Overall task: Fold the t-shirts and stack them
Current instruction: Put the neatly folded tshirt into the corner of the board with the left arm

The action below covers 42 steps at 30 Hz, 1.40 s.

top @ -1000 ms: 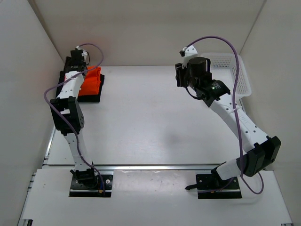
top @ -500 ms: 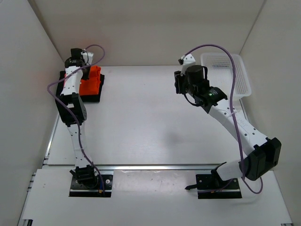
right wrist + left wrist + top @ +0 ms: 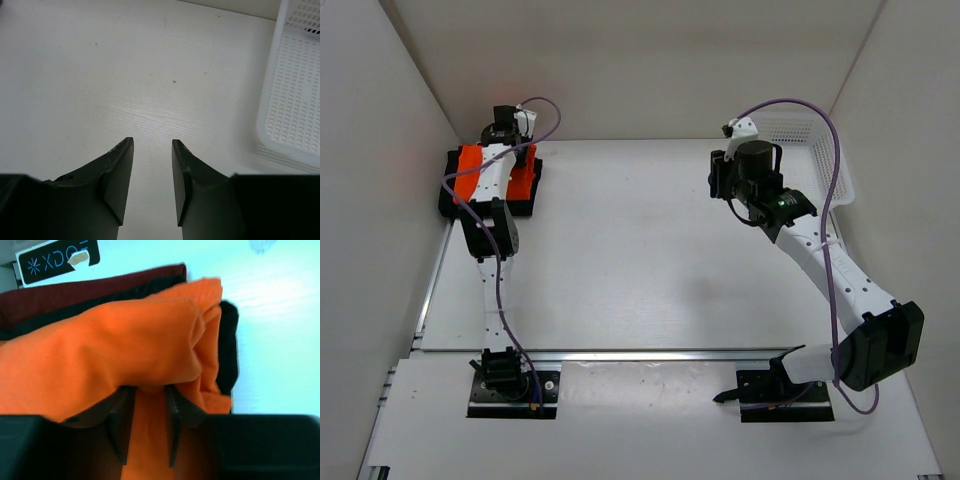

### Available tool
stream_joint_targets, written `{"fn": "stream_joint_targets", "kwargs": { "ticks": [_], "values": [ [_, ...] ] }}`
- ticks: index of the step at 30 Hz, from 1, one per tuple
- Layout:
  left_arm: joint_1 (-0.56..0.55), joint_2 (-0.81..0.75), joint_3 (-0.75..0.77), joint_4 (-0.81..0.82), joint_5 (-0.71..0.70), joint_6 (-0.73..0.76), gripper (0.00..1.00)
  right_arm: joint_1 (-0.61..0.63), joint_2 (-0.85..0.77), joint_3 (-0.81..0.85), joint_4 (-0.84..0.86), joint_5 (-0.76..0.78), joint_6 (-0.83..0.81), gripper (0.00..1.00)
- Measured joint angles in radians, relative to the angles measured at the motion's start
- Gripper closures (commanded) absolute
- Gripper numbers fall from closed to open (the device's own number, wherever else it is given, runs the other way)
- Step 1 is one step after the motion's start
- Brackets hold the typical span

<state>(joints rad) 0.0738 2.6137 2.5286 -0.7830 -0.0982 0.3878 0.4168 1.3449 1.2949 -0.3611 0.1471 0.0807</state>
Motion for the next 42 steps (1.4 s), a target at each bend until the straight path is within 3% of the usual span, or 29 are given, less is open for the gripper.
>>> {"fn": "stream_joint_targets", "kwargs": {
  "ticks": [3, 6, 8, 16, 19, 23, 27, 28, 29, 33, 36, 40, 42],
  "values": [
    [-0.010, 0.001, 0.008, 0.017, -0.008, -0.020, 0.49, -0.002, 0.000, 0.000, 0.003, -0.008, 0.002, 0.65],
    [-0.012, 0.001, 0.031, 0.016, 0.018, -0.063, 0.27, 0.002, 0.002, 0.000, 0.003, -0.010, 0.002, 0.65],
    [-0.014, -0.003, 0.040, 0.026, 0.041, -0.095, 0.19, 0.005, 0.002, 0.000, 0.002, -0.010, 0.002, 0.65],
    [-0.040, -0.182, -0.116, 0.080, 0.047, -0.144, 0.14, 0.026, 0.002, 0.024, -0.055, -0.006, 0.019, 0.63],
    [-0.130, -0.364, -0.268, 0.041, 0.009, -0.115, 0.14, 0.003, 0.003, 0.077, -0.160, -0.012, 0.056, 0.63],
    [-0.432, -0.689, -0.610, 0.021, -0.008, -0.069, 0.13, -0.037, -0.008, 0.129, -0.336, 0.000, 0.119, 0.60],
    [-0.742, -0.928, -0.900, -0.037, 0.109, -0.050, 0.13, -0.031, -0.048, 0.126, -0.537, -0.031, 0.196, 0.38],
    [-0.769, -0.966, -0.949, -0.064, 0.140, -0.049, 0.14, -0.032, -0.061, 0.118, -0.573, -0.042, 0.213, 0.27],
    [-0.775, -0.999, -0.998, -0.082, 0.167, -0.049, 0.14, -0.036, -0.082, 0.099, -0.609, -0.055, 0.237, 0.01],
    [-0.736, -1.103, -1.194, -0.139, 0.200, -0.048, 0.14, -0.044, -0.195, -0.014, -0.740, -0.082, 0.317, 0.01],
    [-0.766, -1.171, -1.337, -0.175, 0.193, -0.040, 0.13, -0.075, -0.287, -0.100, -0.821, -0.150, 0.358, 0.01],
    [-0.864, -1.281, -1.495, -0.218, 0.205, -0.029, 0.13, -0.221, -0.413, -0.193, -0.891, -0.253, 0.375, 0.01],
    [-0.854, -1.339, -1.539, -0.237, 0.219, -0.028, 0.12, -0.301, -0.477, -0.229, -0.920, -0.303, 0.369, 0.01]
  ]
}}
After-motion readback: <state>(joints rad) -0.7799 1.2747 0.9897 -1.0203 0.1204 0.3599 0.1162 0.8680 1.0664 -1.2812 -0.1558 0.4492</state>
